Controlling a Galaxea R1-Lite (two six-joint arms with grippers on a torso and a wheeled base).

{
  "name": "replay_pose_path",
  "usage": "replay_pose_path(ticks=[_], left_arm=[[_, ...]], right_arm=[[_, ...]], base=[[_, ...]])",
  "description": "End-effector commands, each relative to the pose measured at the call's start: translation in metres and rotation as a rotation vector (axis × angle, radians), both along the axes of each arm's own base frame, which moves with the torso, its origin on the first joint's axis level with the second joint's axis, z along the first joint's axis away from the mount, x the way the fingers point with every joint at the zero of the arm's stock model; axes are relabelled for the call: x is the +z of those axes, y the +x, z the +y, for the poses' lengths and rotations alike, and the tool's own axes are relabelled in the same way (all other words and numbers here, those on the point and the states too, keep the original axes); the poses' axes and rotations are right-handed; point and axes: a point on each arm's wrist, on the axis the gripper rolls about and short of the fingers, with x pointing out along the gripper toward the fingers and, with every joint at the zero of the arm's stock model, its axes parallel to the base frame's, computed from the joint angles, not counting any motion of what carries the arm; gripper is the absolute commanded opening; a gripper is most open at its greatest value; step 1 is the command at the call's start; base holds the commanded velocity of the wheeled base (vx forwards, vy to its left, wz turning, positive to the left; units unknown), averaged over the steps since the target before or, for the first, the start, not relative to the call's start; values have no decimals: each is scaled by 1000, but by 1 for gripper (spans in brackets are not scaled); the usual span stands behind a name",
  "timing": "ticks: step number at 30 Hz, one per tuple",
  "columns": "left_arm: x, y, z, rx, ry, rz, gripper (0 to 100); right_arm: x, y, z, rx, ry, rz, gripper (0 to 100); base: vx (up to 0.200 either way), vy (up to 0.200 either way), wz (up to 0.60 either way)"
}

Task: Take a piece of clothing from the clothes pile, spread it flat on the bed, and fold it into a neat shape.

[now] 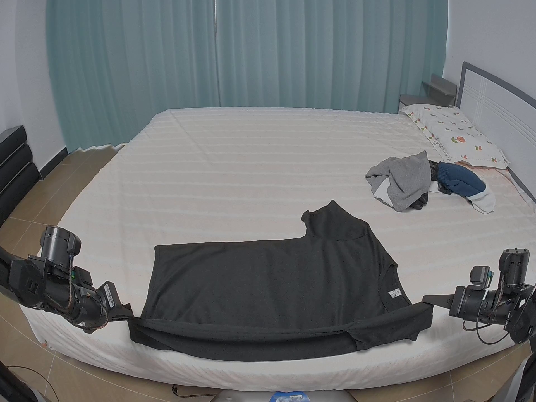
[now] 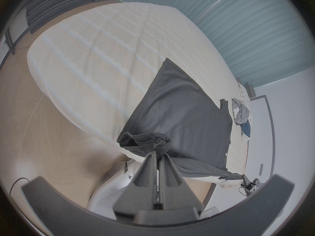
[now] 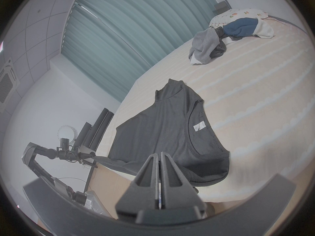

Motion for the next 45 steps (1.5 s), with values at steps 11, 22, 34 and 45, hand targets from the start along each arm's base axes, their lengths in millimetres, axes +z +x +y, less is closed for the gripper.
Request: replay_pose_path(ticks=[11,22,34,45], left_arm=[[-7,-8,5,20,-12,37,0],[-11,-18,4,-35,9,117,0],[-16,5,6,-32,7,129,0],[-28,41,8,-26,1,149,0]], right_arm=[[3,-11,0,3,2,-5,0],[3,-20,1,0,3,12,0],[-6,-3,0,1,5,40,0],[-30,45,-2,4,3,76,0]], base=[[0,0,0],[0,0,0],[0,0,0],[0,0,0]])
